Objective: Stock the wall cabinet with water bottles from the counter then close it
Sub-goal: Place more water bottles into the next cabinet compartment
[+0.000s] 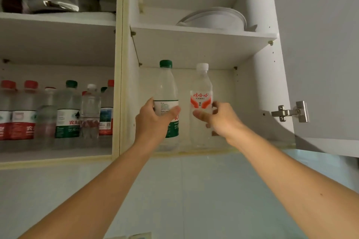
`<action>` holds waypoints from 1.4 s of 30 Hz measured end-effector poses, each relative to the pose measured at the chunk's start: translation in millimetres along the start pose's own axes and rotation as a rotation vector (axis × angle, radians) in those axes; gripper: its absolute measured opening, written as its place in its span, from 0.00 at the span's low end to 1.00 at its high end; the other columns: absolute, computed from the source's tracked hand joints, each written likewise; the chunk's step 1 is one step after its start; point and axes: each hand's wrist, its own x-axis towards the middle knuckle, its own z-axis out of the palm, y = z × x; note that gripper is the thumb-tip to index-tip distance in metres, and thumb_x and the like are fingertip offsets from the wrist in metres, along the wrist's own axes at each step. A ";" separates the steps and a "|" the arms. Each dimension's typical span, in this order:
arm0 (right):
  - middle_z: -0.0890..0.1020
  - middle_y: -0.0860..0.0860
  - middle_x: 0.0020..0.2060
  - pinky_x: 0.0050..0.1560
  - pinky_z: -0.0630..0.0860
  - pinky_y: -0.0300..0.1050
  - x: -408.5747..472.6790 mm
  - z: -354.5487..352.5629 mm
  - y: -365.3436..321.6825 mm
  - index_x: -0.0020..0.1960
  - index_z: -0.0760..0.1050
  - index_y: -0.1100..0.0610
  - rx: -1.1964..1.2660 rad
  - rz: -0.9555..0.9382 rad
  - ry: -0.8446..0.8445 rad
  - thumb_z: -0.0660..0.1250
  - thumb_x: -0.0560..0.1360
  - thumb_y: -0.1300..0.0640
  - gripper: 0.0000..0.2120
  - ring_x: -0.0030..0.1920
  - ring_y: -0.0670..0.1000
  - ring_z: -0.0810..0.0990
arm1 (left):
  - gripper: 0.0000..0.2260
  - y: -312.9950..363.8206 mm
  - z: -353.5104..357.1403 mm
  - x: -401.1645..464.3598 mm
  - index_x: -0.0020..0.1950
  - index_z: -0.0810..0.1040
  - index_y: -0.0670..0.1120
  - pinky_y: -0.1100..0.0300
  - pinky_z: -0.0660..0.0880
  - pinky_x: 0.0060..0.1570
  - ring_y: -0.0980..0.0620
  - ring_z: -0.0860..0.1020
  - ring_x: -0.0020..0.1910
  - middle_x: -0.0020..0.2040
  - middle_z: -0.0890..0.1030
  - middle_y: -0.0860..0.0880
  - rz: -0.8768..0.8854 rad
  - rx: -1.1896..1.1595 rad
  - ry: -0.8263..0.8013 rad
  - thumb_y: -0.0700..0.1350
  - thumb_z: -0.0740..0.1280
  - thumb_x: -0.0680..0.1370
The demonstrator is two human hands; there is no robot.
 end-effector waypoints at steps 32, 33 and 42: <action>0.77 0.52 0.67 0.57 0.73 0.47 35.8 22.6 20.4 0.73 0.68 0.55 -0.137 -0.007 -0.128 0.74 0.75 0.44 0.31 0.66 0.56 0.76 | 0.28 -26.3 16.4 39.7 0.72 0.70 0.47 0.59 0.74 0.45 0.49 0.77 0.55 0.65 0.79 0.48 -0.098 0.469 -0.135 0.54 0.74 0.76; 0.76 0.53 0.68 0.54 0.71 0.46 28.2 20.9 17.1 0.73 0.67 0.55 -0.172 -0.025 -0.094 0.73 0.75 0.43 0.32 0.66 0.56 0.76 | 0.29 -21.6 11.5 35.5 0.73 0.69 0.46 0.60 0.73 0.44 0.49 0.77 0.56 0.66 0.78 0.47 -0.060 0.484 -0.116 0.54 0.74 0.76; 0.78 0.46 0.53 0.47 0.76 0.34 -97.5 22.6 8.0 0.54 0.77 0.49 -0.111 -0.395 0.150 0.70 0.76 0.61 0.11 0.49 0.45 0.79 | 0.09 14.7 -46.9 -71.0 0.57 0.79 0.51 0.69 0.77 0.39 0.58 0.82 0.41 0.44 0.83 0.55 0.193 0.206 -0.138 0.51 0.71 0.79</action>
